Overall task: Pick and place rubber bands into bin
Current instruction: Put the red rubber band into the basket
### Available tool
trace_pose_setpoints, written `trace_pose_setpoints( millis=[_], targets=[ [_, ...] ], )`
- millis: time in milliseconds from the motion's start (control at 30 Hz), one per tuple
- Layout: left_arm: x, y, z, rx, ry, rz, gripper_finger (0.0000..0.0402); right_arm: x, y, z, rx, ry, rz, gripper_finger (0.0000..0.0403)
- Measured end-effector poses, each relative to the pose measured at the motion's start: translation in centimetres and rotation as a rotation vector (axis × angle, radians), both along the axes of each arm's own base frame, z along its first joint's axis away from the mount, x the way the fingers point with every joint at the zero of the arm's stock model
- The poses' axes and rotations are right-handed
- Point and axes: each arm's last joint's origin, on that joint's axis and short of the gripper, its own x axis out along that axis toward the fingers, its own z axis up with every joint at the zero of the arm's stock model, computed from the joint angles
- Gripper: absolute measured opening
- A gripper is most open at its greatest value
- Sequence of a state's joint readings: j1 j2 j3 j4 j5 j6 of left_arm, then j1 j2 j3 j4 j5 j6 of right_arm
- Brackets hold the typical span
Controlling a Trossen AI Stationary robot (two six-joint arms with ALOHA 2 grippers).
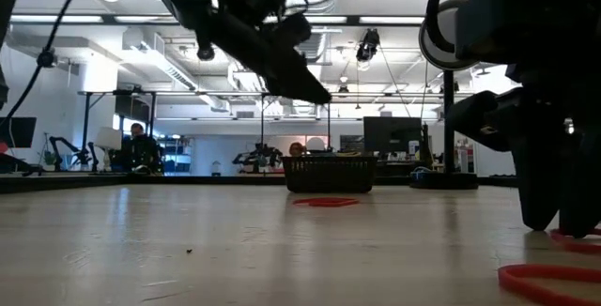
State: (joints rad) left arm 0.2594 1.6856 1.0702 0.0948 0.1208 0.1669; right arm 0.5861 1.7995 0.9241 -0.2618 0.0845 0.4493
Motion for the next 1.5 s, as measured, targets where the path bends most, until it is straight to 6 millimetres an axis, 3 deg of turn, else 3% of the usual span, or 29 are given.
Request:
trace_pose_setpoints(
  millis=[333,600,867,1133,1500],
  targets=[
    [-4.0,-3.4,2.8,0.009,-0.05,-0.068,0.0165,-0.6,0.5,-0.1,0.04,0.047,0.017,0.0067],
    [-7.0,-5.8,2.5,-0.043,-0.056,-0.1,0.0165,-0.7,0.6,-0.2,0.027,0.045,0.004,0.0015],
    [-8.8,-7.0,1.4,-0.083,-0.049,-0.093,0.0165,0.1,0.9,0.5,-0.073,-0.038,0.045,0.0008],
    [-9.4,-7.2,0.3,-0.12,-0.028,-0.078,0.0165,1.9,1.6,3.5,-0.23,-0.159,0.073,0.0008],
    [-10.2,-7.3,-2.3,-0.173,-0.012,-0.049,0.0165,4.0,1.1,9.6,-0.601,-0.267,0.036,0.0008]
  ],
)
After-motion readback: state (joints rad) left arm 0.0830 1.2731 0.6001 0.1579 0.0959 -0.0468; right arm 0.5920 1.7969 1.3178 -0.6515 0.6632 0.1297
